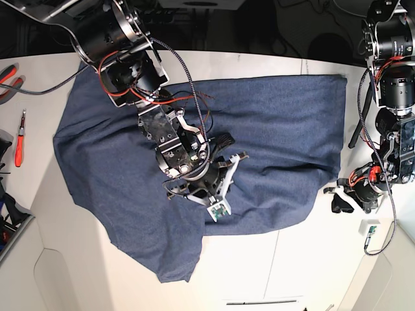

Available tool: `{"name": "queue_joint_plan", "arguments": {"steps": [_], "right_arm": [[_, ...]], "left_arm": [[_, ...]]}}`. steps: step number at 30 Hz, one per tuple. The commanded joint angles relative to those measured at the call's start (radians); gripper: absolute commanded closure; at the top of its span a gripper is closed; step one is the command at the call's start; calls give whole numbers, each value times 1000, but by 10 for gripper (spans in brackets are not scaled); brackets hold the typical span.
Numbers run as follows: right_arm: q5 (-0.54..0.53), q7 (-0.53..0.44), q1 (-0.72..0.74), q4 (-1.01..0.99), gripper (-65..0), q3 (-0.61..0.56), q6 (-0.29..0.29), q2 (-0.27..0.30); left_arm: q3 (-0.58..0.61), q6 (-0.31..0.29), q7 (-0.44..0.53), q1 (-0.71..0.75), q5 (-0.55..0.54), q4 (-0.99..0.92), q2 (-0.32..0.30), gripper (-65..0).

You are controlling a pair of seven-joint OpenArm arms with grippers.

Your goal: Layout the t-shirt on the table in an organized manner, then fold the t-shirt properly

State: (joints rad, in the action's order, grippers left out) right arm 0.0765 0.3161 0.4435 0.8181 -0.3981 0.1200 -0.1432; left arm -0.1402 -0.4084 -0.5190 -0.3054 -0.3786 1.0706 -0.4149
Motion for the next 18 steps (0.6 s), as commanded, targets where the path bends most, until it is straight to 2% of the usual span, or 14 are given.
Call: {"name": "queue_joint_plan", "arguments": {"steps": [1,4,12,14,18], "right_arm": [[7,-20,32,-24,-67,-2,-8,-9],[68,29,26,-64,0,-2,-20,-6],[139,341,-19,-50,0,-2,0,26],[152,378,-38,-29,0,-2,13,45],[151,385,-81,25,0,-2,18,89]], "left_arm": [[-6,0,23,-24,-6,14,-17,-234],[-6,-1,24,-24,-6,14,-18,-234],[-6,0,-1,-24,-5,7,-17,-235],[-6,-1,-24,-24,13,-9,-17,-244],[-6,-3,-24,-24,43,-71,-17,-284]]}}
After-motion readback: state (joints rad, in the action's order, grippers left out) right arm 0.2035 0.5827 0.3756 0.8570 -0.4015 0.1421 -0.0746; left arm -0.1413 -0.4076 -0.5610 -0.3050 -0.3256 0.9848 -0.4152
